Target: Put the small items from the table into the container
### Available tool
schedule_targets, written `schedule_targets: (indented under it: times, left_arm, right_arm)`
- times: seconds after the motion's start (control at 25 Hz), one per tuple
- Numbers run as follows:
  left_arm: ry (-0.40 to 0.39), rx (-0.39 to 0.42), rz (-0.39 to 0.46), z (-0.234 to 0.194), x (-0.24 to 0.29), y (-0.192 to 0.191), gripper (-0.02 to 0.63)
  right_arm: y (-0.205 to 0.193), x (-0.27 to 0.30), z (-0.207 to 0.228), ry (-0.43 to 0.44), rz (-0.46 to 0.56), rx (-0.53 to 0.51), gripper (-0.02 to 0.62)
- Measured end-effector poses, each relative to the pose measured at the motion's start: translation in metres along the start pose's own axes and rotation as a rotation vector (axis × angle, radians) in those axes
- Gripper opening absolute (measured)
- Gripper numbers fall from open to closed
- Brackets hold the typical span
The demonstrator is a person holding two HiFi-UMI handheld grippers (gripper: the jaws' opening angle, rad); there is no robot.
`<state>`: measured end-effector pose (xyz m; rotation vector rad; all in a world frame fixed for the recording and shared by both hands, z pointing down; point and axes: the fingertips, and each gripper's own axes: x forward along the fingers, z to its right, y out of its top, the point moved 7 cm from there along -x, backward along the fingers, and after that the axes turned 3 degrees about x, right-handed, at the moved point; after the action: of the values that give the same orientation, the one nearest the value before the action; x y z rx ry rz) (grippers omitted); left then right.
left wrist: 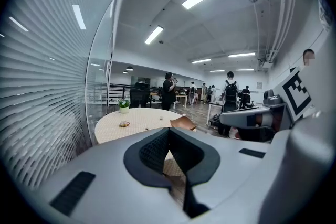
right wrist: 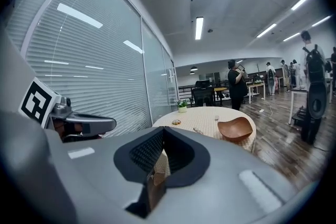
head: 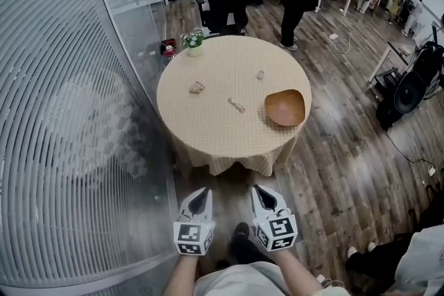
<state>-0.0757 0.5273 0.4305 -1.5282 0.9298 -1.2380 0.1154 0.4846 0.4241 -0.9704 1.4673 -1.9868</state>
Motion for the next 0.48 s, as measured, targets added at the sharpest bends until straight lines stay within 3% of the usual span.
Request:
schedule_targets:
  times: [0.48]
  left_arm:
    - [0.068, -0.009, -0.011, -0.033, 0.107, 0.043, 0.006]
  right_arm:
    - [0.038, 0.103, 0.075, 0.073, -0.021, -0.009, 0.002]
